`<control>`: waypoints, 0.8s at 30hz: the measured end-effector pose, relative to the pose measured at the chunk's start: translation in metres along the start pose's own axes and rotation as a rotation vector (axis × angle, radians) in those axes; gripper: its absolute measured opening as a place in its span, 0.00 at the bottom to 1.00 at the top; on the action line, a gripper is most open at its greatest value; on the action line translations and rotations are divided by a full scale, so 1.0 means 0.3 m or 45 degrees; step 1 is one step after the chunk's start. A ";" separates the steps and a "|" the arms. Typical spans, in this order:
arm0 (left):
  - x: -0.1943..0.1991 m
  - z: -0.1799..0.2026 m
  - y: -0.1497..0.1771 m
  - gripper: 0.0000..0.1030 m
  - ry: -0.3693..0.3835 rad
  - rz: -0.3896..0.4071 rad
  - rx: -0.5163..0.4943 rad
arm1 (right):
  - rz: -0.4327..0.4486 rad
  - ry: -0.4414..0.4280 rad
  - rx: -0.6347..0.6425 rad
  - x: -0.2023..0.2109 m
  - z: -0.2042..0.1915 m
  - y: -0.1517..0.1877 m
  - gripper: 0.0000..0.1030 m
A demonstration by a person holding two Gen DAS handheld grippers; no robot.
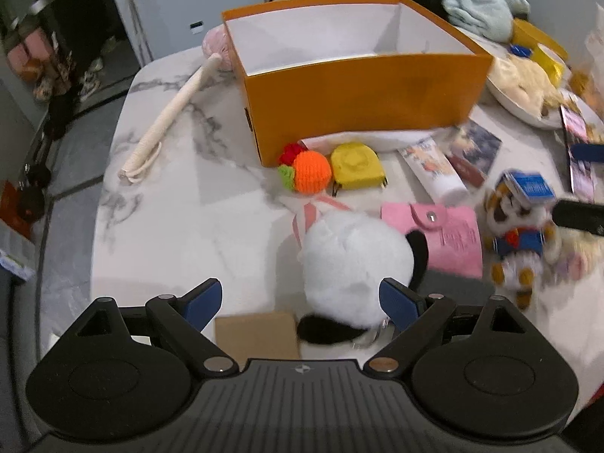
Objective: Organize objects
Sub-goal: 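Grasp the white pink-striped plush with the left tool while the right tool grasps the white crocheted bunny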
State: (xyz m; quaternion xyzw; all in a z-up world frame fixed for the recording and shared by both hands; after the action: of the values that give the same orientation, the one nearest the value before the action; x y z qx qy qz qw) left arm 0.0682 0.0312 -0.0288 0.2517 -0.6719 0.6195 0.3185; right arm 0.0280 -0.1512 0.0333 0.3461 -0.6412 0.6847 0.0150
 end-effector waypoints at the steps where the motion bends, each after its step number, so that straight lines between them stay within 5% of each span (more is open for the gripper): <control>1: -0.017 -0.001 -0.006 1.00 0.008 -0.012 0.032 | -0.026 0.001 -0.003 -0.008 0.026 0.002 0.99; 9: -0.121 -0.025 -0.004 1.00 0.065 -0.041 0.290 | -0.246 -0.004 -0.056 -0.016 0.189 0.072 0.99; 16: -0.194 0.031 -0.007 1.00 0.084 -0.029 0.231 | -0.395 0.112 0.065 0.017 0.210 0.143 0.98; 24: -0.249 0.052 0.004 1.00 0.044 -0.020 0.161 | -0.564 0.241 0.011 -0.052 0.253 0.234 0.99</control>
State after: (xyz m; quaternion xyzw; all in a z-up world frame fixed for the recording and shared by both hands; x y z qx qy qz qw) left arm 0.1155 0.0117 -0.0852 0.2658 -0.6237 0.6624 0.3186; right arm 0.0418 -0.2246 -0.0400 0.4127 -0.5425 0.6967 0.2235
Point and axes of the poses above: each gripper's, at about its wrist camera, not at the fingertips, and x roughly against the way its jaws point, z to its right, y to its underside, the point moved 3 cm from there along -x, roughly the way its jaws point, and after that the axes turned 15 degrees about z, right-handed, at the moved point
